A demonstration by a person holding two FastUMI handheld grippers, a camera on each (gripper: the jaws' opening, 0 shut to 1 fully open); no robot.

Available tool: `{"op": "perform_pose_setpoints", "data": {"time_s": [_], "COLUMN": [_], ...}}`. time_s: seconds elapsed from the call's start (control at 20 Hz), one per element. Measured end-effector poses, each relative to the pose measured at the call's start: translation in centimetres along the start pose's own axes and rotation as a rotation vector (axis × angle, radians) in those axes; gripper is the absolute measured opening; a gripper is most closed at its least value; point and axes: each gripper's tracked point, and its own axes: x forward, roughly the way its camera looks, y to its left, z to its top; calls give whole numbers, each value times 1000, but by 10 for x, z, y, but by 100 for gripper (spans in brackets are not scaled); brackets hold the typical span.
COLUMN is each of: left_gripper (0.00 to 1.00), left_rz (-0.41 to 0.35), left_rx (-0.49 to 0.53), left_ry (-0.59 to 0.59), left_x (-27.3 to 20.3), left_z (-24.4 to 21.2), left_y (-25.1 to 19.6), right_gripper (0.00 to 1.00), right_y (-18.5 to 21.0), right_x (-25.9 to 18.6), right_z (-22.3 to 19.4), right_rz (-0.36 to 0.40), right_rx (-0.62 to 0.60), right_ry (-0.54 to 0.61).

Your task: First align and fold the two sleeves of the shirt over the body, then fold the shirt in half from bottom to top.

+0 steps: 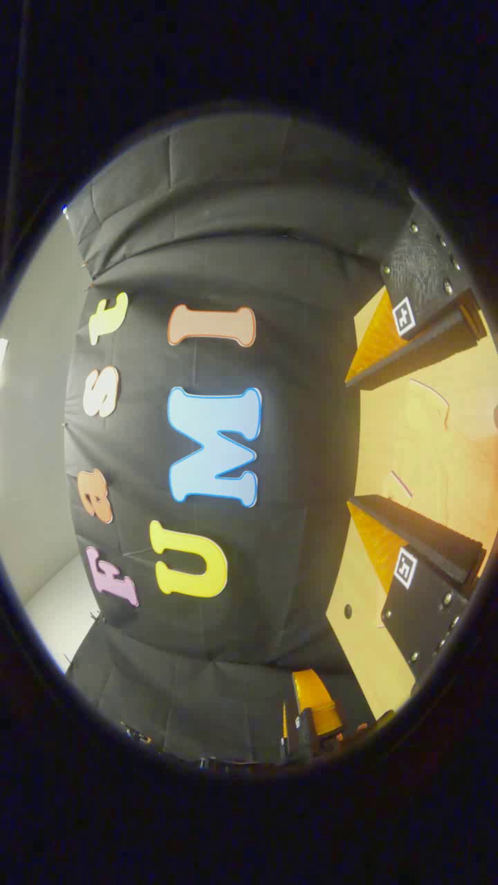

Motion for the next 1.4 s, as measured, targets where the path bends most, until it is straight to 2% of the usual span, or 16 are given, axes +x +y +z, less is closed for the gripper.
{"op": "perform_pose_setpoints", "data": {"time_s": [0.4,0.95,1.4], "left_gripper": [94,94,94], "left_rz": [-46,-52,-38], "left_rx": [9,9,7], "left_ry": [-5,1,45], "left_x": [17,22,29], "left_z": [-2,-9,-34], "left_y": [-16,-12,-4], "right_gripper": [95,95,95], "right_y": [-18,-19,-22], "right_x": [6,16,44], "right_z": [1,-8,-50], "right_rz": [-40,-48,-60], "right_rx": [7,6,16], "right_ry": [-6,17,129]}}
